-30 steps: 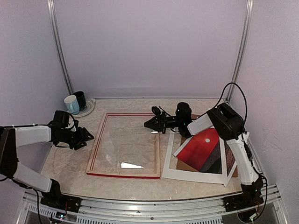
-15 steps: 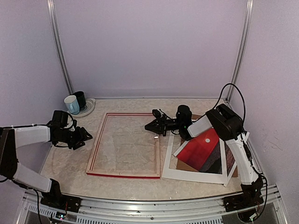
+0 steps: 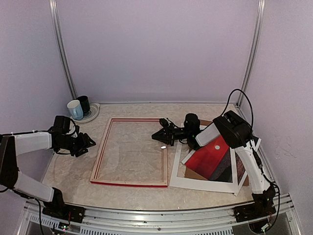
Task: Put the photo into the frame
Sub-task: Place the glass panel at the frame body.
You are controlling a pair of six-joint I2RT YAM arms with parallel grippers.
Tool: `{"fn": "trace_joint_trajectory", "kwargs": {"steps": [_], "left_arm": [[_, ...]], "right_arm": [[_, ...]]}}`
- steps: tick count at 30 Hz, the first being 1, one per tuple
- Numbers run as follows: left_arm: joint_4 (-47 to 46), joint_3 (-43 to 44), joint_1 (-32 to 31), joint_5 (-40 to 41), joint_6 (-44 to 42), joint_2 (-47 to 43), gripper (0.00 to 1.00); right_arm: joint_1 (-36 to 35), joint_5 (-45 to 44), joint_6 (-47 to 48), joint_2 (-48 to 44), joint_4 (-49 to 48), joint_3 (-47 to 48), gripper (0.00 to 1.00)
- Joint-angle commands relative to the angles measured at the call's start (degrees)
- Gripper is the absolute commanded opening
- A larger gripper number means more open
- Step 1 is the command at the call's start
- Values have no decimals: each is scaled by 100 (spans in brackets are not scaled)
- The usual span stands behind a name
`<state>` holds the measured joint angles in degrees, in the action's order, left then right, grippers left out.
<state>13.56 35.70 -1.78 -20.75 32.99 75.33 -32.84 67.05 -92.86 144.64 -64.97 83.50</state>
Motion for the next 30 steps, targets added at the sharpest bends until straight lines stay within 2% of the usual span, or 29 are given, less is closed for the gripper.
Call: {"fn": "trace_joint_trajectory", "kwargs": {"steps": [1, 15, 22, 30], "left_arm": [[-2, -46, 44, -7, -47, -113, 63], [-40, -71, 42, -34, -23, -106, 63], [-99, -155, 42, -59, 5, -131, 63], [-116, -184, 44, -77, 13, -140, 63]], "right_arm": [[-47, -7, -126, 112, -424, 53, 6], [-143, -18, -311, 105, -666, 29, 6], [-144, -81, -191, 170, -544, 112, 6], [-131, -65, 132, 240, 17, 405, 6]]}}
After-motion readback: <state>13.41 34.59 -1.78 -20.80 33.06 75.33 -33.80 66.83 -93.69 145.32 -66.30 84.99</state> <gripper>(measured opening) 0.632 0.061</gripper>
